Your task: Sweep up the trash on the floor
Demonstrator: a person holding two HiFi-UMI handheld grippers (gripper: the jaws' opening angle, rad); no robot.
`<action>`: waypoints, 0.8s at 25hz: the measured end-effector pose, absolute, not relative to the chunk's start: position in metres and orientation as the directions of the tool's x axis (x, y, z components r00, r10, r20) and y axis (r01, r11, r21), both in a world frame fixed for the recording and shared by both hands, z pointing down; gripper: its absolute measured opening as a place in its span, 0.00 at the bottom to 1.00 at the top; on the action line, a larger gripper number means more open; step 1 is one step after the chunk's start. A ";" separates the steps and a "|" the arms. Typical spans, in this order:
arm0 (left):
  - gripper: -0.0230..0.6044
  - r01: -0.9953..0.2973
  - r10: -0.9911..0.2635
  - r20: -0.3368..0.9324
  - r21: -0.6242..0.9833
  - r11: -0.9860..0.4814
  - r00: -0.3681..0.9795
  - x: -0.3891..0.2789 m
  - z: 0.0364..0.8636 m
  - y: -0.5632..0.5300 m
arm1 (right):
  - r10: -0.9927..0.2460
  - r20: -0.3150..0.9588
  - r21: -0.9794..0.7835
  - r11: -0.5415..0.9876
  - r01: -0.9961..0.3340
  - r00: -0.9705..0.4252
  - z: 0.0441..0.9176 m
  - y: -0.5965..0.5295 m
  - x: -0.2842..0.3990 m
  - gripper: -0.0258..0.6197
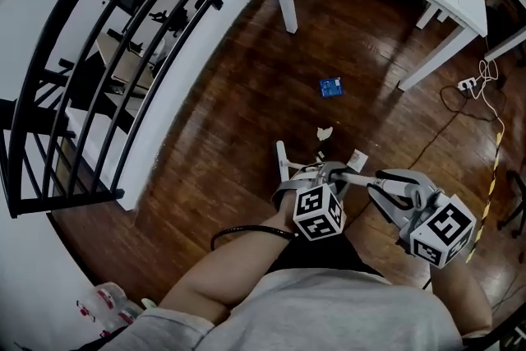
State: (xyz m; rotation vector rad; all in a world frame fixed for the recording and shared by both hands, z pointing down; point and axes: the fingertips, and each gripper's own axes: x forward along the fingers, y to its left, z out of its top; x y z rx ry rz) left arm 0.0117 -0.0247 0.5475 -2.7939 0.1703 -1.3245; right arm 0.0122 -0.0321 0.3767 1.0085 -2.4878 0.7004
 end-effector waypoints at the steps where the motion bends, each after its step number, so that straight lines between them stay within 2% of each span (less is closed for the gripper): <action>1: 0.17 -0.100 -0.125 0.772 -0.080 -0.992 0.623 0.002 0.549 -0.023 | -0.525 0.498 -0.312 0.633 -0.708 -0.690 0.378 -0.032 0.002 0.20; 6: 0.17 -0.213 -0.169 0.784 -0.048 -0.976 0.597 -0.027 0.559 -0.019 | -0.434 0.495 -0.325 0.710 -0.624 -0.753 0.389 -0.034 -0.030 0.20; 10: 0.17 -0.304 -0.218 0.781 -0.037 -0.952 0.585 -0.026 0.561 -0.020 | -0.375 0.493 -0.326 0.758 -0.566 -0.786 0.390 -0.035 -0.030 0.21; 20: 0.17 -0.450 -0.315 0.781 -0.049 -0.892 0.539 0.054 0.580 -0.028 | -0.266 0.521 -0.313 0.825 -0.471 -0.811 0.412 -0.034 0.054 0.20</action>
